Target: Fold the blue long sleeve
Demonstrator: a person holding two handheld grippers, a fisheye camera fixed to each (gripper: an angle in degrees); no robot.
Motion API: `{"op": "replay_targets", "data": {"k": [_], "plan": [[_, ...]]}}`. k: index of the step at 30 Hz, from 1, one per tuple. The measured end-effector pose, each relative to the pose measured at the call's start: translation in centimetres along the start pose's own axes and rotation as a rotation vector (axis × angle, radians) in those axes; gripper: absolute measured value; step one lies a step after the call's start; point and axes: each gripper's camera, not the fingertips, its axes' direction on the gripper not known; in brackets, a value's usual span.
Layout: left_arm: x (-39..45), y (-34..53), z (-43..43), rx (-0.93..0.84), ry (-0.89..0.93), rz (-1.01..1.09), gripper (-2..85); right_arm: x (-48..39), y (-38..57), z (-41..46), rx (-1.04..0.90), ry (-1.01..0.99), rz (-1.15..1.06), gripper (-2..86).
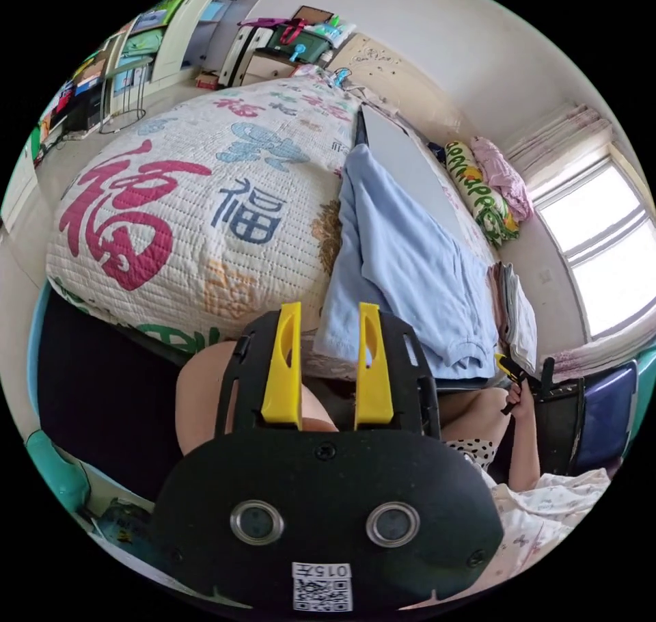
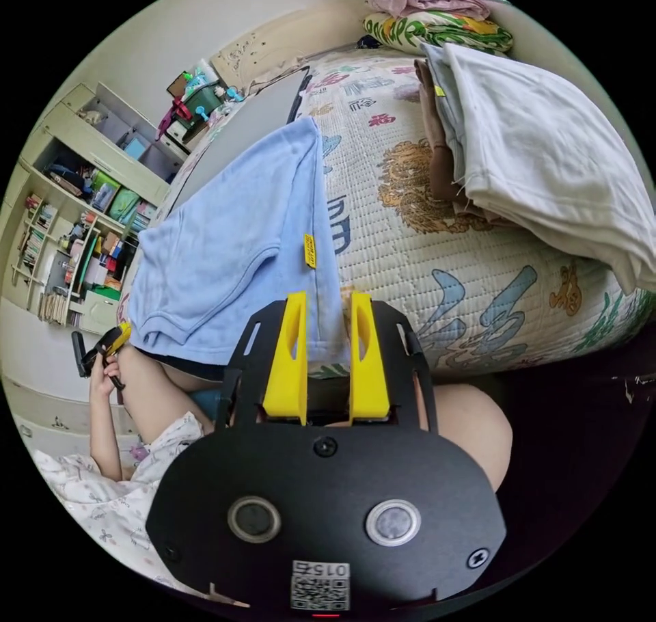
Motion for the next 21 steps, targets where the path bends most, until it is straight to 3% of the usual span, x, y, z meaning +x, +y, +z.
{"op": "replay_targets", "data": {"k": [5,10,15,21], "plan": [[0.9,1.8,-1.0,0.026,0.028,-0.022,0.4,5.7,-1.8,1.8,-0.061,-0.028,0.033,2.8],[1.9,3.9,-3.2,0.070,0.087,0.011,-0.7,10.9,-2.5,2.8,-0.020,-0.024,0.041,0.9],[4.9,7.0,-6.2,0.108,0.028,0.075,-0.8,15.7,-3.3,4.7,0.015,0.064,-0.006,0.6],[5.2,9.5,-6.1,0.087,0.032,0.009,-0.8,22.1,-4.1,11.4,-0.067,0.158,-0.001,1.3]]}}
